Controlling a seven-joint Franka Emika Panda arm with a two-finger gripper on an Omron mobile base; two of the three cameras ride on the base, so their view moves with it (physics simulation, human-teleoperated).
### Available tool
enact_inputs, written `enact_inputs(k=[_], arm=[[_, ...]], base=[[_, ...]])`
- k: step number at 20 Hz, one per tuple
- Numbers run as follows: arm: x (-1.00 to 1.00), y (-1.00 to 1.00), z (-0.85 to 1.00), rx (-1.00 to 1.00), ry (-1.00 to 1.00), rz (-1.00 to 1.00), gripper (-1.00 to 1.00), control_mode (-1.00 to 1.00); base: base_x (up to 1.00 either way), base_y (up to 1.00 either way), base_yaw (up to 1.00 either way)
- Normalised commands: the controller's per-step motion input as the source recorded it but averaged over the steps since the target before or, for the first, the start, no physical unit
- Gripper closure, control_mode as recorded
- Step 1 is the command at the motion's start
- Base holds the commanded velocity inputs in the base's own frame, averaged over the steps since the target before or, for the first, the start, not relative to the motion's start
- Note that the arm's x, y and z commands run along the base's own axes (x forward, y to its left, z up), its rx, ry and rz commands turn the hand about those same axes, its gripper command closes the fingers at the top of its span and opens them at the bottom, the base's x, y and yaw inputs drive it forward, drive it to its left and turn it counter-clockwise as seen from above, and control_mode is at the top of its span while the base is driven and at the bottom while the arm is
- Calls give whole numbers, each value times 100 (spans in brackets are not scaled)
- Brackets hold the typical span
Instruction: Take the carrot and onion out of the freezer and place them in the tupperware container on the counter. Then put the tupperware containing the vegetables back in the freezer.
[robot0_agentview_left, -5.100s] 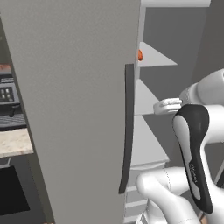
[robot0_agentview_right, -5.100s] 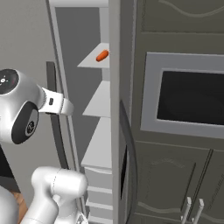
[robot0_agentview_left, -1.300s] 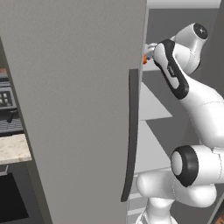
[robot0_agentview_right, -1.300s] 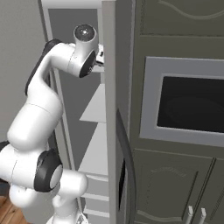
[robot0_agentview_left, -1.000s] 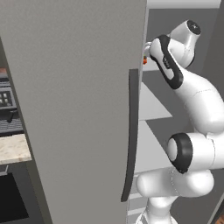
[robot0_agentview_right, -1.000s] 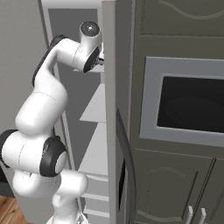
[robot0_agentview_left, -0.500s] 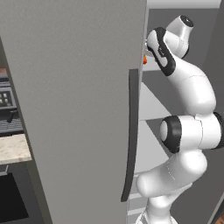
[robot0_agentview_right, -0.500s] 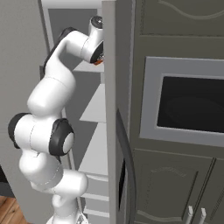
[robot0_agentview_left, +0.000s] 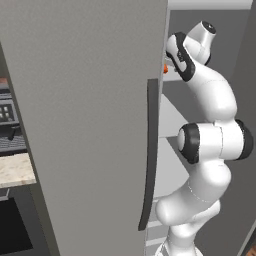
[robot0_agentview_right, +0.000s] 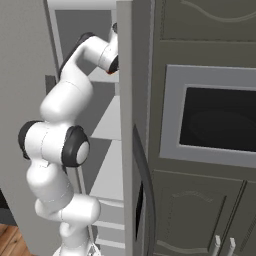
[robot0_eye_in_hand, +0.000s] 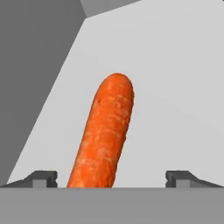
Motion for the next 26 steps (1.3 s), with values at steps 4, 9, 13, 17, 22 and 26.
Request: enact_inputs(k=[4,9,13,17,22,26], arm=[[24,0,-15,0,0,3,-100,-100],[5,0,-26,0,0,4,-100,-100],[0,0,-35,0,0,5,-100,-100],[0,9,-40,-3,0,6,-100,-100],[1,18,-43,-4,0,6,-100,-100],[12,24,-49,-4,0,4,100,-100]], base=[[0,0,0],[0,0,0],[0,0,0],[0,0,0],[0,0,0],[0,0,0]])
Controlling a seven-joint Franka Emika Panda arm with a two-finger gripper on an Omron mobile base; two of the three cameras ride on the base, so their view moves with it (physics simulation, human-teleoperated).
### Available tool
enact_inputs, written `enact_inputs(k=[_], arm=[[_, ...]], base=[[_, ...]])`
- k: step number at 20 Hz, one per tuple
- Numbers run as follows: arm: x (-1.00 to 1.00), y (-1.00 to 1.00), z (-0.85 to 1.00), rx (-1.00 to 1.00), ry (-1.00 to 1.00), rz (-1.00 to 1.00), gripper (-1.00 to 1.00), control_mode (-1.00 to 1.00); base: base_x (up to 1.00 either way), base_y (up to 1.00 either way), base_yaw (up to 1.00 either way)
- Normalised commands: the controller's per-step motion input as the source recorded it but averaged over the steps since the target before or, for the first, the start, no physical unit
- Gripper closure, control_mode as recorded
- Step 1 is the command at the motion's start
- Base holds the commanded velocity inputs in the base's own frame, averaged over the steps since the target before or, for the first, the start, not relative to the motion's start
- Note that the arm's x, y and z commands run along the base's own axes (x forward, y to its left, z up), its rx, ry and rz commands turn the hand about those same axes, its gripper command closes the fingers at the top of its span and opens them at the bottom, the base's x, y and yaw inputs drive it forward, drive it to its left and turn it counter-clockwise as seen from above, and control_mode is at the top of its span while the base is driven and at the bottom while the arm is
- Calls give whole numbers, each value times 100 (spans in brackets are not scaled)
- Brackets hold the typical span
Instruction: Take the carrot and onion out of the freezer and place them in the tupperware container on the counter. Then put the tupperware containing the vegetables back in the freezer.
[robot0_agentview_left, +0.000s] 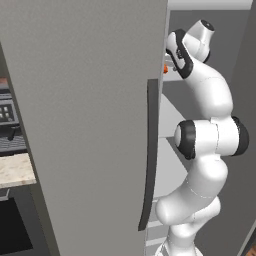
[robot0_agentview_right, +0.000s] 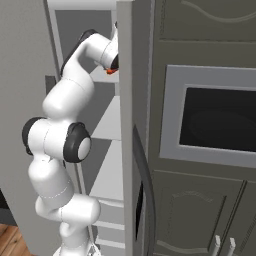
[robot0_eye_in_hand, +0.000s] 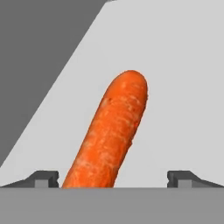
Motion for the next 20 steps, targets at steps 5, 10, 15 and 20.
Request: enact_inputs(k=[5,10,15,20], arm=[[15,27,-62,-6,0,3,100,-100],[9,26,-66,-8,0,3,100,-100],[0,34,-56,-10,-5,4,100,-100],[2,5,-49,-3,0,2,100,-100]], base=[[0,0,0],[0,0,0],[0,0,0],[0,0,0]])
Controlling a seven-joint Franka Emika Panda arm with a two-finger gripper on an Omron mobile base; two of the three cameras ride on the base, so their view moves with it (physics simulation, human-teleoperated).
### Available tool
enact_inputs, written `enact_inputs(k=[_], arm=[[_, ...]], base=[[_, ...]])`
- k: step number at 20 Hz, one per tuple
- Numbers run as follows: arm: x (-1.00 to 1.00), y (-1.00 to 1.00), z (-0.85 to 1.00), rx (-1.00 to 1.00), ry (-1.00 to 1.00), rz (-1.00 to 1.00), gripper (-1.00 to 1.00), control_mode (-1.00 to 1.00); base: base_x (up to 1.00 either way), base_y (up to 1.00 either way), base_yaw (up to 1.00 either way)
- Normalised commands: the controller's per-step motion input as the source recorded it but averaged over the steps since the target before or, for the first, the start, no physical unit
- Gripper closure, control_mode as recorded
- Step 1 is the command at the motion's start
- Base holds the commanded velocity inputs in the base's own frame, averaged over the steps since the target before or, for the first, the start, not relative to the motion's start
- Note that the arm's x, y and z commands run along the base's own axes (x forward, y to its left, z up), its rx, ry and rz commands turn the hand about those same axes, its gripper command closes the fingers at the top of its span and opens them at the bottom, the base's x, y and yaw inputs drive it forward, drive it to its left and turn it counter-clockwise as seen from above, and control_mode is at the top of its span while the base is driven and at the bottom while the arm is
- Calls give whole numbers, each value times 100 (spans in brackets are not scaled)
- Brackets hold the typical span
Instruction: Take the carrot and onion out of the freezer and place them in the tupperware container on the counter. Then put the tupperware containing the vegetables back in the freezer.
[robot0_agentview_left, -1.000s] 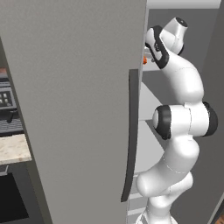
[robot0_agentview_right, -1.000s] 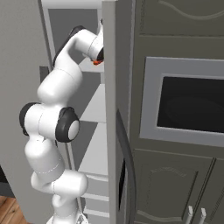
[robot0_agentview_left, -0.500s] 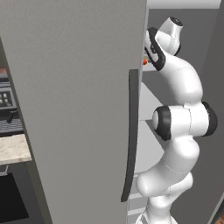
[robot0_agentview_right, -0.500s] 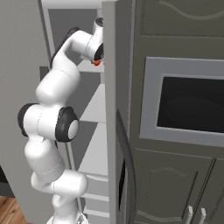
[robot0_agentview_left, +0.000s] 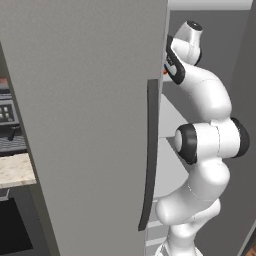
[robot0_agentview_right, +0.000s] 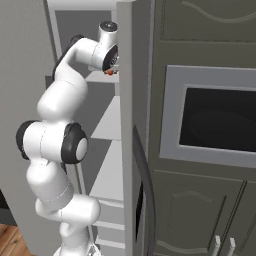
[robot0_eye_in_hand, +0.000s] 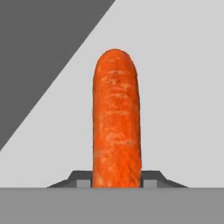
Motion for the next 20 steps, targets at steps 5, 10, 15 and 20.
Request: enact_inputs(k=[5,10,15,20], arm=[[-16,-44,-3,12,-2,0,100,-100],[-69,-6,25,3,-9,0,100,-100],[-98,2,37,-2,-11,0,100,-100],[-100,14,20,-7,-13,0,100,-100]], base=[[0,0,0],[0,0,0],[0,0,0],[0,0,0]])
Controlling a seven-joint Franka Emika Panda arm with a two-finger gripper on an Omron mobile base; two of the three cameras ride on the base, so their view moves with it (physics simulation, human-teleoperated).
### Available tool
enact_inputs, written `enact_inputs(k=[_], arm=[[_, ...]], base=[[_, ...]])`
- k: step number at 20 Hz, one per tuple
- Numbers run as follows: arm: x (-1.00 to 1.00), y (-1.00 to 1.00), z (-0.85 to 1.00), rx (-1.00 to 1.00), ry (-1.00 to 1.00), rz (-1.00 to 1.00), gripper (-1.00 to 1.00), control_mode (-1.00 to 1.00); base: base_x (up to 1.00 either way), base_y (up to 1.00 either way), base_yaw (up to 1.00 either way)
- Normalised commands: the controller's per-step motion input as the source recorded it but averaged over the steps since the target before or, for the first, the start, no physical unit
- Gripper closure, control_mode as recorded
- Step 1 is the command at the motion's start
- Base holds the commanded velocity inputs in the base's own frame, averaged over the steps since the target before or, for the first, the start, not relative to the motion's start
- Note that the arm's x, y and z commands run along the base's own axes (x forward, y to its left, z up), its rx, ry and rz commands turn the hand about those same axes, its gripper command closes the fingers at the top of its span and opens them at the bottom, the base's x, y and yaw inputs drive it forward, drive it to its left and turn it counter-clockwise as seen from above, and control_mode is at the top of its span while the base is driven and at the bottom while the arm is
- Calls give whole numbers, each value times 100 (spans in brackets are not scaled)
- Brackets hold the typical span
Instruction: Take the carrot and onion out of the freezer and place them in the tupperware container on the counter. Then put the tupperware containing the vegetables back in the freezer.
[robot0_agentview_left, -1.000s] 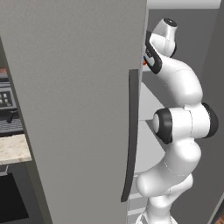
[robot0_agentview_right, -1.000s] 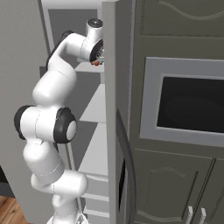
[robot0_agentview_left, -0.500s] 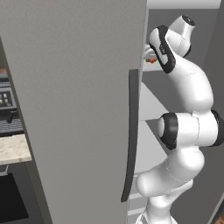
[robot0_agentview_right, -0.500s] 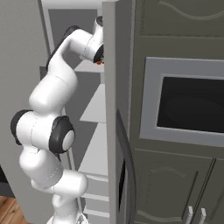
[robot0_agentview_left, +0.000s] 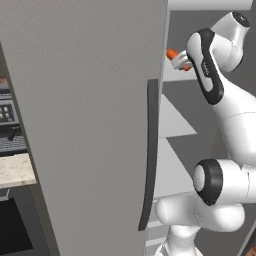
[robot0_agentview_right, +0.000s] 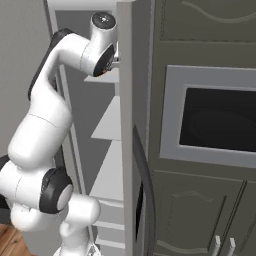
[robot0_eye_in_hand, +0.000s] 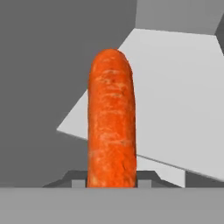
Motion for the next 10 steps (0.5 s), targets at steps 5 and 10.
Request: enact_inputs(k=[5,10], arm=[[-100,30,4,-12,-10,0,100,-100],[-100,32,4,-13,-7,0,100,-100]], base=[[0,0,0],[0,0,0]])
